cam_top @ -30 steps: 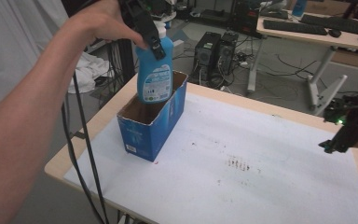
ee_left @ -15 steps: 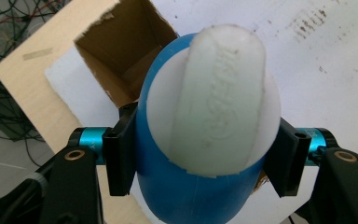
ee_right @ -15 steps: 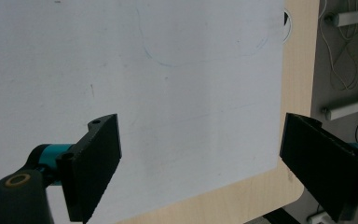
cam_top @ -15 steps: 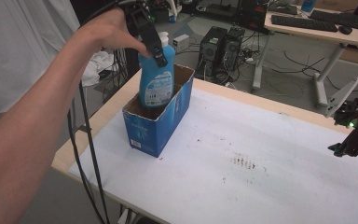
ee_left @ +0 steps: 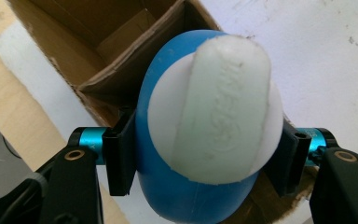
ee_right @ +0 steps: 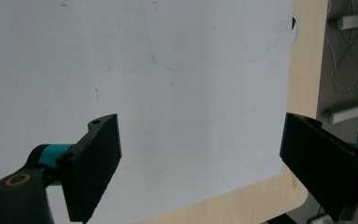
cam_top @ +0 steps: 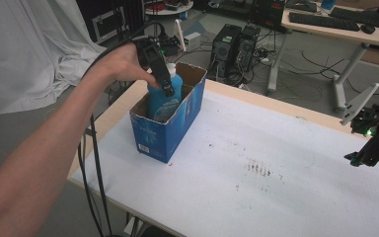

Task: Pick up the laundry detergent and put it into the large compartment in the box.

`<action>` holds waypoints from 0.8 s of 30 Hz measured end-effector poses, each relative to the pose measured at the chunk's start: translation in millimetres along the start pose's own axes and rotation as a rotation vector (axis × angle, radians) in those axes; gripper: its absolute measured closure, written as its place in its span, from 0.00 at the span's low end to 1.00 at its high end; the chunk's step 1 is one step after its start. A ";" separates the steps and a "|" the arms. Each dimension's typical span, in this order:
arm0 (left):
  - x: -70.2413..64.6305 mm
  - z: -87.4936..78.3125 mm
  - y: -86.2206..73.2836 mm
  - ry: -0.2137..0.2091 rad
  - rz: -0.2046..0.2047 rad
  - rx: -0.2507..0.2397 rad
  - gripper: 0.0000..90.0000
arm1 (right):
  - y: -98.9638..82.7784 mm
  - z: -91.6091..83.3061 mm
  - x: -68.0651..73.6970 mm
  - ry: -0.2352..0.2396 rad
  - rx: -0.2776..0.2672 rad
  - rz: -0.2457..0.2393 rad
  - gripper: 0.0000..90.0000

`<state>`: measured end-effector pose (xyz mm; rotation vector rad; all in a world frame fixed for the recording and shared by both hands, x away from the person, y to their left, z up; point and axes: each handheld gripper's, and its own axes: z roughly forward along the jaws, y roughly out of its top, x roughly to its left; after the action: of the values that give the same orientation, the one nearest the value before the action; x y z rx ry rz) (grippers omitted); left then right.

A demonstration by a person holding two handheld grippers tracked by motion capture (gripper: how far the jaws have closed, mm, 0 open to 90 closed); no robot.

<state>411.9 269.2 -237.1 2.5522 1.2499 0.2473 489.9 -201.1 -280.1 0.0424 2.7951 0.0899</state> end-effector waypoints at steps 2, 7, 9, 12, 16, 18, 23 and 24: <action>-0.9 6.3 -2.1 0.000 0.011 -0.001 0.41 | 0.0 0.9 0.6 0.004 0.001 0.003 0.13; -2.2 21.4 -6.6 -0.015 0.035 0.015 0.42 | -0.1 2.0 1.1 0.005 0.001 0.004 0.13; -2.3 25.5 -7.8 -0.016 0.044 0.023 0.42 | -0.3 2.4 1.4 0.005 -0.003 0.002 0.13; -2.3 29.7 -9.0 -0.018 0.051 0.026 0.41 | -0.4 3.4 2.2 0.008 0.003 0.002 0.13; -1.3 35.1 -11.6 -0.028 0.062 0.025 0.41 | -1.3 5.7 3.6 0.012 0.005 0.005 0.13; -1.2 37.5 -12.9 -0.032 0.070 0.027 0.41 | -2.0 6.3 3.8 0.014 0.004 0.007 0.13; -1.2 42.0 -15.0 -0.033 0.081 0.017 0.41 | -3.1 6.9 3.9 0.015 0.005 0.010 0.13; -1.2 42.0 -14.9 -0.033 0.084 0.020 0.41 | -3.2 6.7 3.9 0.014 0.005 0.010 0.13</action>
<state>411.7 269.4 -281.7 2.6182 1.1398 0.2106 488.5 -203.8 -287.9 0.0570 2.8096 0.0864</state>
